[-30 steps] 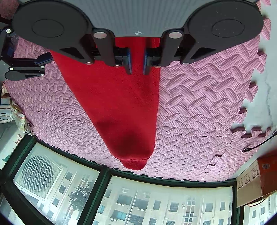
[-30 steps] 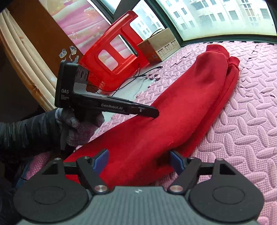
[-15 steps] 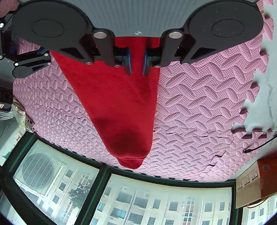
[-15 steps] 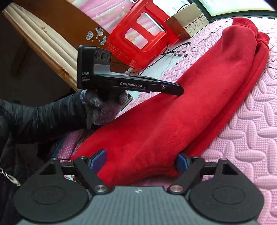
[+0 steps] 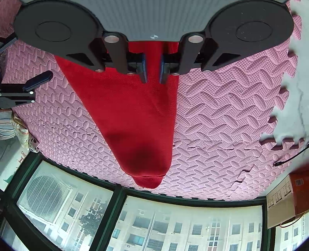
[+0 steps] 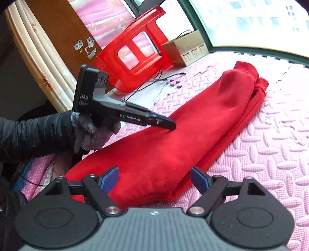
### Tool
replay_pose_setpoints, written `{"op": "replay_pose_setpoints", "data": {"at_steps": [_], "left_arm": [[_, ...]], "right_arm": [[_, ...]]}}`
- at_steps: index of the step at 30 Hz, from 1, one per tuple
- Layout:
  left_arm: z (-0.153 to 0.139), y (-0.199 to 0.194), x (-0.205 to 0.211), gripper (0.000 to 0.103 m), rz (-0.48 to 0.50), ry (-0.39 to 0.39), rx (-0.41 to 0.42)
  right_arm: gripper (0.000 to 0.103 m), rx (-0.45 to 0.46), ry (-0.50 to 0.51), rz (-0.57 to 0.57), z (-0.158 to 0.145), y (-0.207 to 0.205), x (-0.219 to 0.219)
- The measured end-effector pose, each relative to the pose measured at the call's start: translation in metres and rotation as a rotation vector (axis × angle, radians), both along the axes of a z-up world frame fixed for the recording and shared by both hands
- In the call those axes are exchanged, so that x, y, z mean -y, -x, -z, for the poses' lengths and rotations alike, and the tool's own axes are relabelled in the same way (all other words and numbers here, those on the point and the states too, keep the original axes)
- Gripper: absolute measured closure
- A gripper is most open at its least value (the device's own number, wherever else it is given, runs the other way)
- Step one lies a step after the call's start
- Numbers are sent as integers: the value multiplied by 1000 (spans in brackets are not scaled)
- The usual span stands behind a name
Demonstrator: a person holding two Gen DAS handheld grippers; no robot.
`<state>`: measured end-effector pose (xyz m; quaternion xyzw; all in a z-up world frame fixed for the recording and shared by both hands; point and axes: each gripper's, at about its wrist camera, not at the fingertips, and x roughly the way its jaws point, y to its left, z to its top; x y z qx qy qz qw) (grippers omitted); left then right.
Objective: Fold clothes
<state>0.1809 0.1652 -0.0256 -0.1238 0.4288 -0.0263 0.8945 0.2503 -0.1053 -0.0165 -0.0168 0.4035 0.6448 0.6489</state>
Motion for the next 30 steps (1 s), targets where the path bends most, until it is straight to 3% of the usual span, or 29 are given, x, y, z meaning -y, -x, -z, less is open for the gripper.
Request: {"op": "replay_pose_setpoints", "data": {"at_steps": [5, 11, 17, 23, 27, 30], "left_arm": [[-1, 1, -1, 88, 5, 4, 3], [-1, 3, -4, 85, 8, 31, 15], [-1, 5, -3, 76, 12, 56, 29], [-3, 7, -10, 75, 8, 77, 38], [-4, 11, -17, 76, -5, 94, 45], [-13, 22, -17, 75, 0, 93, 65]], "right_arm": [[21, -33, 37, 36, 12, -4, -21], [28, 31, 100, 121, 3, -20, -33], [36, 117, 80, 224, -15, -57, -72], [45, 172, 155, 325, -3, -96, -108], [49, 153, 229, 418, 11, -117, -111], [48, 157, 222, 397, -1, -108, -103]]}}
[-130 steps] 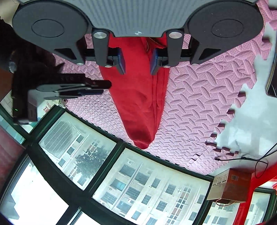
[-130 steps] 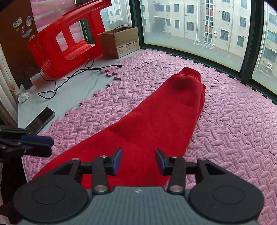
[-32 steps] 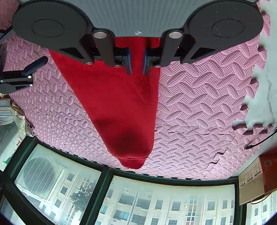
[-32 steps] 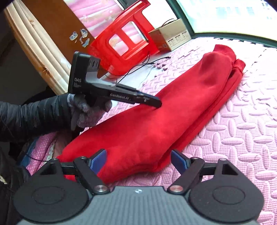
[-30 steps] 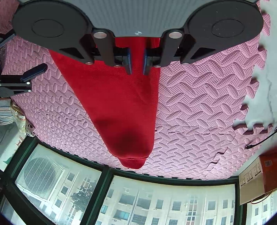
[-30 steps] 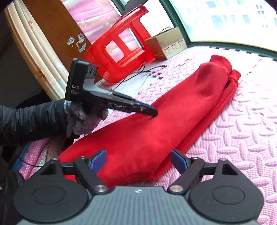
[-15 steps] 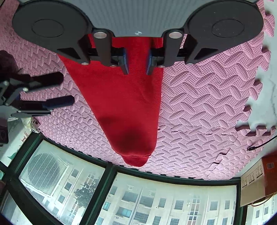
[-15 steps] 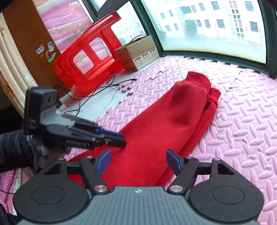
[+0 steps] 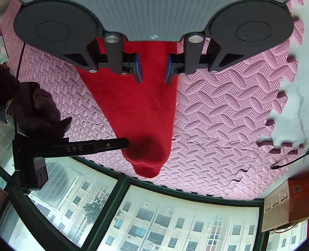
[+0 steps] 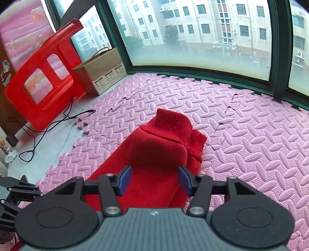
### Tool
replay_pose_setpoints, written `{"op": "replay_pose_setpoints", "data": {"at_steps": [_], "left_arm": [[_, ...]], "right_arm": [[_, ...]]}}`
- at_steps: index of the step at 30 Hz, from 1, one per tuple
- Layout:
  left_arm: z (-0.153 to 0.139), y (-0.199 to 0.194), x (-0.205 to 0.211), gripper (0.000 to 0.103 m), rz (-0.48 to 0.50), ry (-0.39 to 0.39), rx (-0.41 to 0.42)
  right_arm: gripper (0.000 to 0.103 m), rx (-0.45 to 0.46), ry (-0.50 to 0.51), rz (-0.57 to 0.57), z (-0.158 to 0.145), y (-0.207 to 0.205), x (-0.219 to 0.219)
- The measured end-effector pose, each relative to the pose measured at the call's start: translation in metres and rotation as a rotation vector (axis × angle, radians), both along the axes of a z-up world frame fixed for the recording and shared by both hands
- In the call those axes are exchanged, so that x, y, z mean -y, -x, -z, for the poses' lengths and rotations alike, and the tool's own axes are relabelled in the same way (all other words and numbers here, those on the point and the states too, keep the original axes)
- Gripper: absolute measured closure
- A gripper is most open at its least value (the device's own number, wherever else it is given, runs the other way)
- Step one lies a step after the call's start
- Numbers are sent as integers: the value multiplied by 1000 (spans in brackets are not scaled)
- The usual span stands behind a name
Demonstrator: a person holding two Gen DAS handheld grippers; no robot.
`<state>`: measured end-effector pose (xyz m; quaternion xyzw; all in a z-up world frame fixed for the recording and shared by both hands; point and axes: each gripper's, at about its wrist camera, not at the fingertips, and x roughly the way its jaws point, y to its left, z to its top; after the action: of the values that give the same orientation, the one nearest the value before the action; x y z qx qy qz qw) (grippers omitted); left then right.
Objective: Fold clothes
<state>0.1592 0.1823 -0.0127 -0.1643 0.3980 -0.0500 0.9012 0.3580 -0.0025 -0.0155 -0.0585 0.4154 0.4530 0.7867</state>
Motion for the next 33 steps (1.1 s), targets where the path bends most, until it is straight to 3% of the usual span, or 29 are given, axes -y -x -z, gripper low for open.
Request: {"op": "replay_pose_setpoints", "data": {"at_steps": [6, 10, 15, 22, 24, 27, 33], "left_arm": [[-19, 42, 7, 76, 42, 13, 31], [-28, 81, 17, 77, 80, 32, 55], [-32, 129, 40, 77, 182, 25, 101], [-5, 165, 42, 87, 161, -31, 76], [3, 170, 33, 90, 128, 0, 71], [3, 176, 30, 91, 105, 6, 77], [-24, 196, 41, 89, 100, 26, 157]], "right_arm": [[48, 58, 82, -171, -33, 74, 7], [48, 91, 135, -280, -41, 133, 14], [47, 118, 129, -375, -43, 204, 25], [47, 112, 142, -327, -6, 244, 38], [47, 119, 122, -299, 0, 246, 45], [47, 123, 103, -264, -6, 252, 50], [42, 203, 78, -318, -31, 289, 54]]}}
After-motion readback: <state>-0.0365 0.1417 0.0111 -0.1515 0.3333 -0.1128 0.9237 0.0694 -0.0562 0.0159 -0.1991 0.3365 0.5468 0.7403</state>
